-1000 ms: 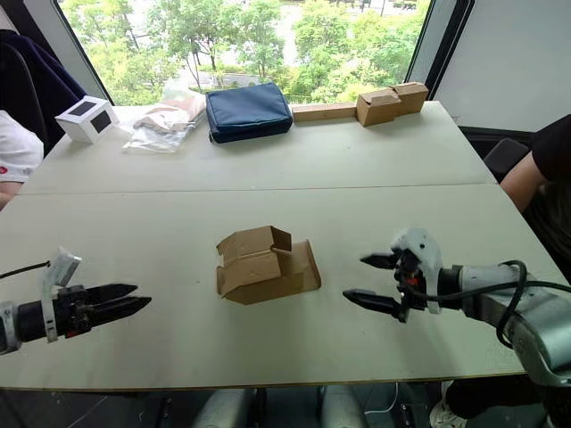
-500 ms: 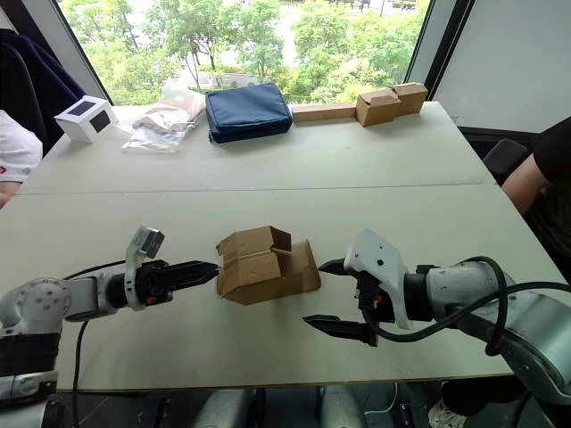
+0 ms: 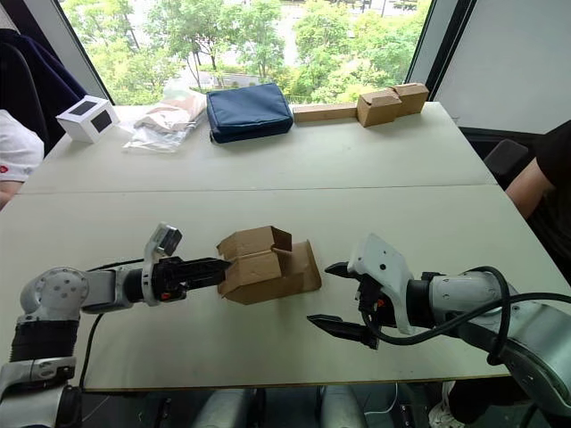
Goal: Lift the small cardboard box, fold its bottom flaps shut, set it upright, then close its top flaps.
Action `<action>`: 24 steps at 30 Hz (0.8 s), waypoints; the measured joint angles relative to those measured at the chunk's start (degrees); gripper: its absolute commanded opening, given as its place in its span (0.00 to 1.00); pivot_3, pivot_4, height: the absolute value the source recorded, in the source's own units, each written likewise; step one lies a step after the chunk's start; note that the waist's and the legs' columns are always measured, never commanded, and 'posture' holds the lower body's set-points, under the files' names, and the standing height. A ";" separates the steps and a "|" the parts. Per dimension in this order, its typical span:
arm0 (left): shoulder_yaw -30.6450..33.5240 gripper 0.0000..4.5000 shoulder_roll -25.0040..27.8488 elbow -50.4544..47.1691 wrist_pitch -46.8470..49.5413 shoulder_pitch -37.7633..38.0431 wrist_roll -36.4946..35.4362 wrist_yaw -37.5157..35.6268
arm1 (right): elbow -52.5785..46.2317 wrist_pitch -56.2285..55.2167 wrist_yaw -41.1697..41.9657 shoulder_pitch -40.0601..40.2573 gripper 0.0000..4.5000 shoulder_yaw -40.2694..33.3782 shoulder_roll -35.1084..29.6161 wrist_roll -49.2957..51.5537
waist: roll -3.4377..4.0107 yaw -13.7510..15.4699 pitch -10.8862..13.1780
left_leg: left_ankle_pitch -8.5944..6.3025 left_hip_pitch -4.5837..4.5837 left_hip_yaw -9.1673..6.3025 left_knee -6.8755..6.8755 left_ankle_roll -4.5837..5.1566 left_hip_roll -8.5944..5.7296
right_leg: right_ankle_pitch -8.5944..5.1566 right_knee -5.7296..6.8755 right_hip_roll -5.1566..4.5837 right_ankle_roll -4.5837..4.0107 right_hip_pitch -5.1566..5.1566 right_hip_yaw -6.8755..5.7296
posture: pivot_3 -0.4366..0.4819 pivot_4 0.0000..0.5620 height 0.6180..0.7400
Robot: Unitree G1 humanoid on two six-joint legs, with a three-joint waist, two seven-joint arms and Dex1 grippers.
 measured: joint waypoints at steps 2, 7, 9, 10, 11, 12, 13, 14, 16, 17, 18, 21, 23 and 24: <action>0.00 0.98 0.00 -0.44 0.00 0.36 0.00 0.00 | 0.00 -0.22 -0.01 0.06 1.00 0.00 0.00 0.00 | 0.00 0.03 0.00 | 0.00 0.00 0.00 0.00 0.00 0.00 | 0.00 0.00 0.00 0.00 0.00 0.00 | 0.48 0.27 0.98; -0.09 0.98 -1.12 -0.53 -0.87 0.40 0.10 0.01 | 0.00 -0.36 0.10 -0.03 1.00 0.00 -0.06 0.19 | 0.00 0.12 0.00 | 0.00 0.00 0.00 0.02 0.00 -0.01 | 0.00 -0.01 -0.02 -0.01 0.03 0.00 | 0.48 0.27 0.98; -0.32 0.98 -1.76 -0.19 -1.77 0.29 0.36 -0.01 | 0.00 -0.36 0.30 -0.08 1.00 0.00 -0.38 0.30 | 0.00 0.10 0.00 | 0.00 0.00 0.00 0.02 0.00 -0.01 | 0.00 -0.02 -0.02 -0.01 0.03 0.00 | 0.48 0.27 0.98; -0.50 0.98 -2.16 0.30 -2.12 0.07 0.58 -0.06 | 0.00 -0.35 0.34 -0.09 1.00 0.00 -0.69 0.48 | 0.00 0.10 0.00 | 0.00 0.00 0.00 0.02 0.00 -0.01 | 0.00 -0.02 -0.02 -0.01 0.03 0.00 | 0.48 0.27 0.98; -0.71 0.98 -2.45 0.61 -2.47 -0.12 0.81 -0.08 | 0.00 -0.35 0.35 -0.15 1.00 0.00 -0.83 0.65 | 0.00 0.10 0.00 | 0.00 0.00 0.00 0.02 0.00 -0.01 | 0.00 -0.02 -0.02 -0.01 0.03 0.00 | 0.48 0.27 0.98; -1.12 0.98 -2.90 1.03 -3.00 -0.43 1.21 -0.11 | 0.00 -0.35 0.35 -0.16 1.00 -0.01 -1.08 0.75 | 0.00 0.10 0.00 | 0.00 0.00 0.00 0.02 0.00 -0.01 | 0.00 -0.02 -0.02 -0.01 0.03 0.00 | 0.48 0.27 0.98; -1.71 0.98 -3.22 1.40 -3.24 -0.83 1.40 -0.12 | 0.00 -0.35 0.34 -0.16 1.00 -0.01 -1.28 0.78 | 0.00 0.10 0.00 | 0.00 0.00 0.00 0.02 0.00 -0.02 | 0.00 -0.02 -0.02 -0.01 0.03 0.00 | 0.48 0.27 0.98; -1.92 0.98 -3.44 1.47 -3.35 -0.88 1.46 -0.13 | 0.00 -0.35 0.34 -0.17 1.00 -0.01 -1.30 0.80 | -0.01 0.08 0.00 | 0.00 0.00 0.00 0.03 0.00 -0.02 | 0.00 -0.02 -0.02 -0.01 0.03 0.00 | 0.48 0.27 0.98; -2.19 0.98 -3.72 1.80 -3.87 -1.18 1.72 -0.16 | -0.01 -0.36 0.29 -0.03 1.00 0.00 -1.32 0.70 | -0.01 0.07 0.00 | 0.00 0.00 0.00 0.02 0.00 -0.02 | 0.00 -0.02 -0.02 -0.01 0.03 0.00 | 0.48 0.27 0.98; -2.27 0.98 -3.76 2.01 -4.09 -1.60 1.81 -0.18 | -0.03 -0.38 0.27 0.06 1.00 0.00 -1.34 0.66 | -0.01 0.07 0.00 | 0.00 0.00 -0.01 0.02 0.00 -0.01 | 0.00 -0.01 -0.01 0.00 0.03 0.00 | 0.48 0.27 0.98; -2.27 0.98 -3.76 2.07 -4.23 -1.94 1.87 -0.24 | -0.07 -0.55 0.26 0.31 1.00 0.00 -1.34 0.61 | -0.01 0.08 0.00 | 0.00 0.00 -0.01 0.02 0.00 -0.01 | 0.00 -0.01 -0.01 0.00 0.02 0.00 | 0.48 0.27 0.98; -2.31 0.87 -3.76 2.21 -4.53 -2.14 2.05 -0.69 | -0.28 -0.69 0.21 0.68 1.00 0.02 -1.34 0.50 | -0.01 0.04 0.00 | 0.00 0.00 0.00 0.02 0.00 -0.01 | 0.00 -0.01 -0.01 0.00 0.03 0.00 | 0.48 0.27 0.98; -2.31 0.75 -3.76 2.77 -5.18 -2.14 2.34 -1.34 | -0.28 -0.74 0.18 0.77 1.00 0.02 -1.34 0.40 | -0.01 0.05 0.00 | 0.00 0.00 0.00 0.02 0.00 -0.01 | 0.00 -0.01 0.00 0.00 0.03 0.00 | 0.48 0.27 0.98; -2.35 0.67 -3.75 3.14 -5.58 -2.14 2.57 -1.76 | -0.28 -0.74 0.17 0.85 1.00 0.02 -1.34 0.32 | -0.01 0.06 0.00 | 0.00 0.00 0.00 0.02 0.00 -0.02 | 0.00 -0.01 0.00 0.00 0.03 0.00 | 0.48 0.27 0.98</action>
